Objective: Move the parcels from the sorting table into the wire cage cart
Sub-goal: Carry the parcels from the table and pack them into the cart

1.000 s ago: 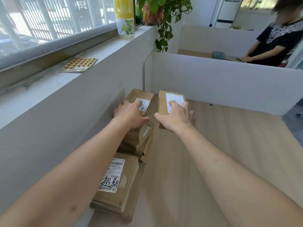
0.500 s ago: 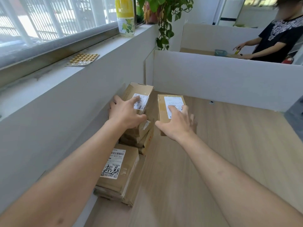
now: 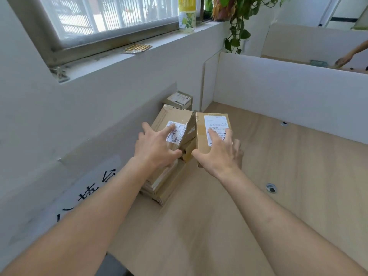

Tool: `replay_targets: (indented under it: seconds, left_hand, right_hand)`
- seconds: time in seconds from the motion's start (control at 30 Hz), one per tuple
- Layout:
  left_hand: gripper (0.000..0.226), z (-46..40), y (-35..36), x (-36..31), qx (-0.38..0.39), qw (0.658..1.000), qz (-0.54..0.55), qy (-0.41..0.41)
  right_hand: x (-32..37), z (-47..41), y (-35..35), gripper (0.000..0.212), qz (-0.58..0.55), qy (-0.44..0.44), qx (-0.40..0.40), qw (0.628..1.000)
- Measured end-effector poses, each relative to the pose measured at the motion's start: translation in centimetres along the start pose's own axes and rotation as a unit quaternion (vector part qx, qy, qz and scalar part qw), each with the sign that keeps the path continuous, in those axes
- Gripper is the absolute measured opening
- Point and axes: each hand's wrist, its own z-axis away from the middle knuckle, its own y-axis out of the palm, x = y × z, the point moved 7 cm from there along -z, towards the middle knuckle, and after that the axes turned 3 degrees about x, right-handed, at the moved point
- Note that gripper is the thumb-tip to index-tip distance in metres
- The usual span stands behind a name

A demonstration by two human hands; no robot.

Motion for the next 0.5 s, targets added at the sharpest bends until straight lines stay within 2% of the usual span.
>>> replay_targets:
  seconds: [0.5]
  left_hand:
    - [0.094,23.7,5.5,7.1,-0.01,0.974,0.019,-0.226]
  right_hand:
    - [0.5,16.6,6.2,0.088,0.031,-0.195,0.055,0.979]
